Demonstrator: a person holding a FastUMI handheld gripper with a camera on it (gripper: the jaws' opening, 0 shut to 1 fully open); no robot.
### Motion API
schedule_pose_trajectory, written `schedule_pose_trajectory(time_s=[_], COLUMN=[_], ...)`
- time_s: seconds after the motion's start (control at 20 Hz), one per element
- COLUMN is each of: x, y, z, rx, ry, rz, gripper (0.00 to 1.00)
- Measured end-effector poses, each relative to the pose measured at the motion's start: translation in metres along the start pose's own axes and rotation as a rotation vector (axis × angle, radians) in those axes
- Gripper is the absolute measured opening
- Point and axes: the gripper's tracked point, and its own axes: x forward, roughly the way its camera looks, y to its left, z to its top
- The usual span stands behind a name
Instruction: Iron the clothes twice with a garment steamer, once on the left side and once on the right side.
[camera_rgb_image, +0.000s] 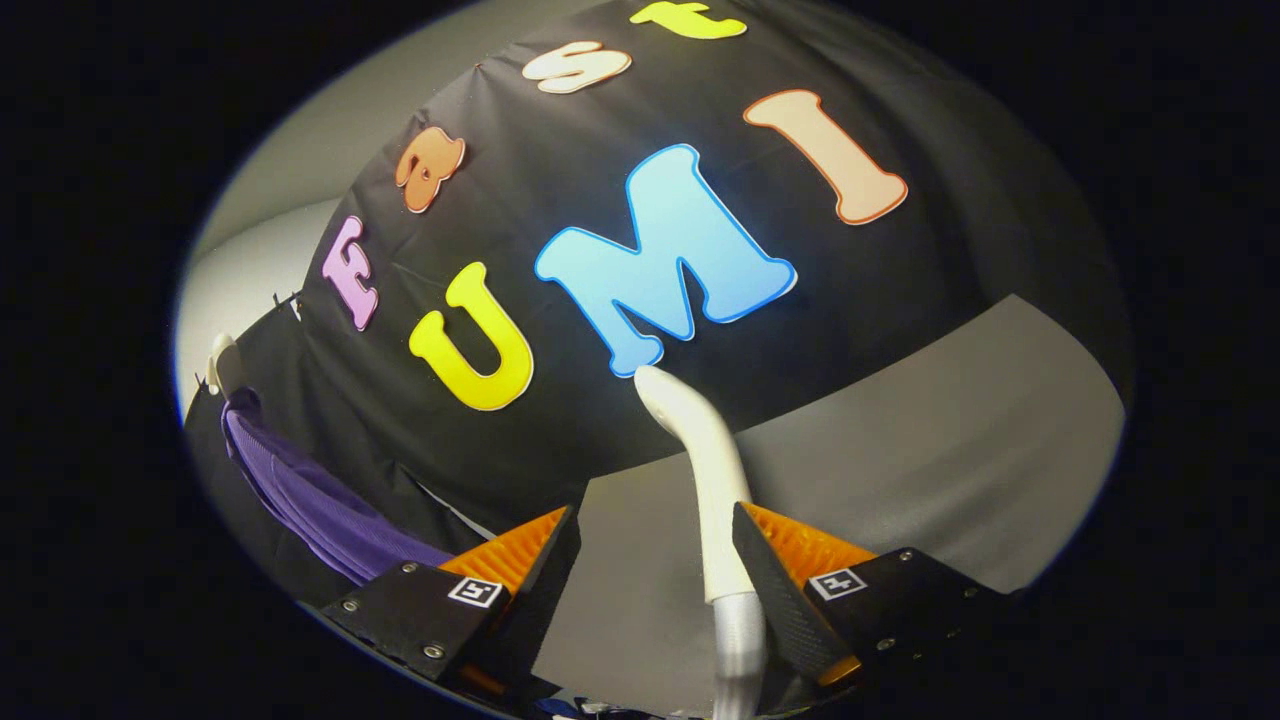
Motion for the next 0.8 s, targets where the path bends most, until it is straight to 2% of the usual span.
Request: schedule_pose_trajectory(time_s=[0.25,0.5,0.7,0.8], x=[0.018,0.034,0.048,0.056], y=[-0.017,-0.016,-0.019,-0.023], z=[-0.015,-0.034,-0.047,-0.047], rx=[0.042,0.137,0.191,0.258], ry=[0.107,0.223,0.287,0.303], rz=[-0.002,0.060,0.067,0.064], gripper=[0.94,0.94,0.80,0.65])
